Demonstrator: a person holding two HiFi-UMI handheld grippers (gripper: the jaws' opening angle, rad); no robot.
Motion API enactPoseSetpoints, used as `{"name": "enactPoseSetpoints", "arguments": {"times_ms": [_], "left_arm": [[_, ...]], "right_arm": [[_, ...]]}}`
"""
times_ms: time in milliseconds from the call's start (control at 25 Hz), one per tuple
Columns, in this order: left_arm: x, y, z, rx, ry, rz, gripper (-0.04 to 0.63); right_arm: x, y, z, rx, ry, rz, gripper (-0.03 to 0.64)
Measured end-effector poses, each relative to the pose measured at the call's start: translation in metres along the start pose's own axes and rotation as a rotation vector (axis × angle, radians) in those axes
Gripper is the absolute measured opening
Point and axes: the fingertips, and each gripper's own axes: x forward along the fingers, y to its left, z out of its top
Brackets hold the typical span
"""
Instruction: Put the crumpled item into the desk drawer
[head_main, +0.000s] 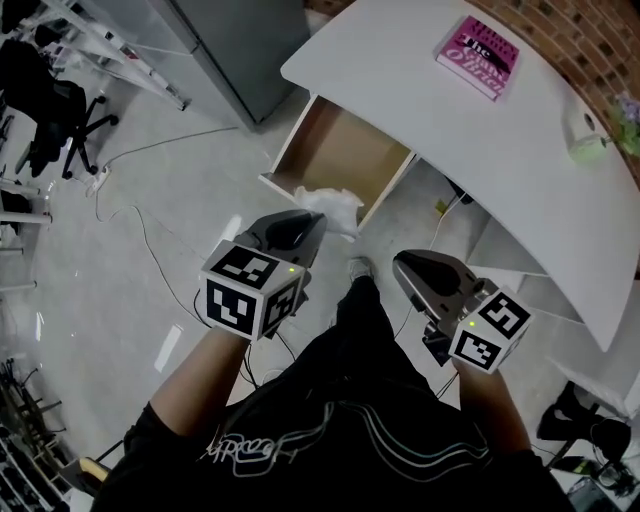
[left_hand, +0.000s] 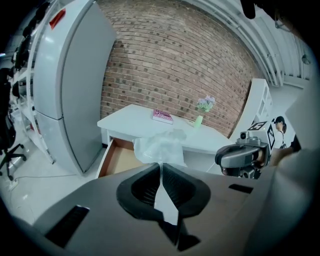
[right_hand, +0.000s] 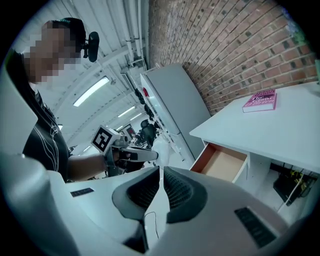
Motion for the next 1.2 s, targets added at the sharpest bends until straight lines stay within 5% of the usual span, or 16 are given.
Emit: {"name": "enactPoseSetpoints", "arguments": {"times_ms": [480,1200], "left_arm": [[0.095,0.076,-0.001,0.142,0.097,0.084,0.032],[0.229,0.154,-0.061,0.239,0.269,0.025,0.034]], "right_arm": [[0.050,-0.066,-0.001,-0.031,0.125,0.039,0.054],[0.097,-0.136,-0.051,-0.023,0.265,0.050,0.054]]}}
